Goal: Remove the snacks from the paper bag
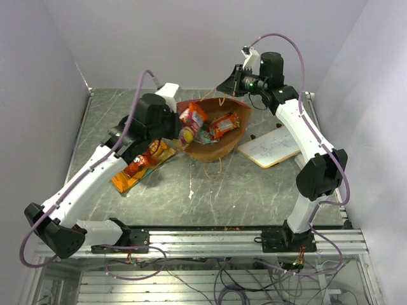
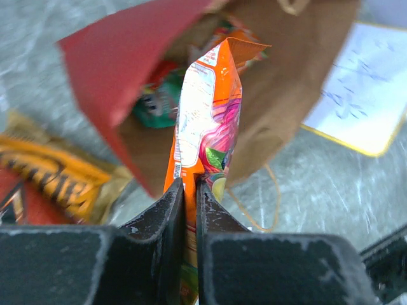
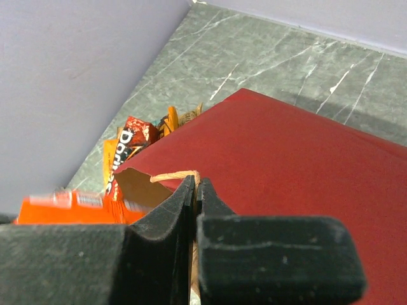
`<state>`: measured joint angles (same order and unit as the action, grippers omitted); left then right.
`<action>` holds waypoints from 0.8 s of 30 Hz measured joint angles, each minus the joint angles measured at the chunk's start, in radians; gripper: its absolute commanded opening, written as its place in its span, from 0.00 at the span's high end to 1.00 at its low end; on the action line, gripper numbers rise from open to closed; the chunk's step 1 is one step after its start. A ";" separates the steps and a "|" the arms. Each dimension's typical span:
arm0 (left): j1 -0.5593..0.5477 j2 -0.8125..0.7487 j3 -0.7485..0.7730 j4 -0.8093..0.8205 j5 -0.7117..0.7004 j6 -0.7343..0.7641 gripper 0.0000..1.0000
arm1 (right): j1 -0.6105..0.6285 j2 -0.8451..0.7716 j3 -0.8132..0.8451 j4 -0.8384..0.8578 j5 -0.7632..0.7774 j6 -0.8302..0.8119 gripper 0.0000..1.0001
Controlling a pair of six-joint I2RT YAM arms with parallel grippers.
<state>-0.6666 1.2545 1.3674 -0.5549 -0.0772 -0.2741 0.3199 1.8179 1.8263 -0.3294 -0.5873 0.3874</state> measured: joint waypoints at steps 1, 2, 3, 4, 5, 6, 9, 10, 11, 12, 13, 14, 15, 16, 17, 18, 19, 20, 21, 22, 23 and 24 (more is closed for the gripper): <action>0.019 -0.008 0.013 -0.035 -0.033 -0.031 0.93 | 0.000 -0.003 -0.004 0.002 0.000 0.000 1.00; 0.035 -0.015 0.028 -0.073 -0.067 -0.059 0.93 | 0.000 -0.005 -0.006 0.002 0.000 0.000 1.00; 0.048 -0.023 0.043 -0.110 -0.103 -0.084 0.93 | 0.000 -0.005 -0.008 0.006 0.000 0.000 1.00; 0.061 -0.031 0.063 -0.155 -0.148 -0.111 0.93 | 0.000 -0.007 -0.011 0.008 0.000 0.001 1.00; 0.071 -0.042 0.087 -0.205 -0.200 -0.140 0.93 | 0.000 -0.009 -0.016 0.008 0.000 0.000 1.00; 0.075 -0.053 0.102 -0.240 -0.240 -0.161 0.93 | 0.000 -0.009 -0.017 0.008 0.000 0.000 1.00; 0.080 -0.093 0.147 -0.364 -0.384 -0.235 0.93 | 0.000 -0.009 -0.017 0.008 0.000 0.000 1.00; 0.082 -0.105 0.150 -0.394 -0.423 -0.254 0.93 | 0.000 -0.009 -0.017 0.008 0.000 0.000 1.00; 0.088 -0.117 0.150 -0.430 -0.469 -0.279 0.93 | 0.000 -0.009 -0.017 0.008 0.000 0.001 1.00; 0.100 -0.122 0.148 -0.460 -0.508 -0.304 0.93 | 0.000 -0.009 -0.017 0.008 0.000 0.001 1.00; 0.113 -0.123 0.140 -0.483 -0.538 -0.323 0.93 | 0.000 -0.009 -0.017 0.009 0.000 0.001 1.00; 0.133 -0.124 0.117 -0.496 -0.569 -0.346 0.93 | 0.000 -0.009 -0.017 0.008 0.000 0.001 1.00; 0.148 -0.122 0.090 -0.505 -0.593 -0.364 0.93 | 0.000 -0.009 -0.017 0.009 0.000 0.001 1.00; 0.163 -0.117 0.061 -0.512 -0.607 -0.377 0.93 | 0.000 -0.010 -0.018 0.009 0.000 0.001 1.00; 0.179 -0.109 0.028 -0.520 -0.619 -0.391 0.93 | 0.000 -0.010 -0.019 0.009 0.000 0.001 1.00; 0.190 -0.101 0.006 -0.526 -0.624 -0.400 0.93 | 0.000 -0.011 -0.021 0.009 0.000 0.001 1.00; 0.202 -0.090 -0.018 -0.531 -0.628 -0.407 0.93 | 0.000 -0.011 -0.021 0.008 0.000 0.001 1.00; 0.208 -0.087 -0.034 -0.529 -0.632 -0.408 0.93 | 0.000 -0.011 -0.021 0.008 0.000 0.001 1.00; 0.218 -0.090 -0.054 -0.522 -0.638 -0.409 0.93 | 0.000 -0.011 -0.021 0.008 0.000 0.001 1.00; 0.222 -0.093 -0.062 -0.521 -0.639 -0.409 0.93 | 0.000 -0.011 -0.021 0.009 0.000 0.002 1.00; 0.230 -0.098 -0.068 -0.521 -0.641 -0.411 0.93 | 0.000 -0.011 -0.021 0.008 -0.001 0.002 1.00; 0.238 -0.103 -0.071 -0.518 -0.643 -0.411 0.93 | 0.000 -0.011 -0.021 0.008 -0.001 0.002 1.00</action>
<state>-0.4286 1.1515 1.2968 -1.0729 -0.7204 -0.6853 0.3199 1.8069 1.8053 -0.3210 -0.5880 0.3889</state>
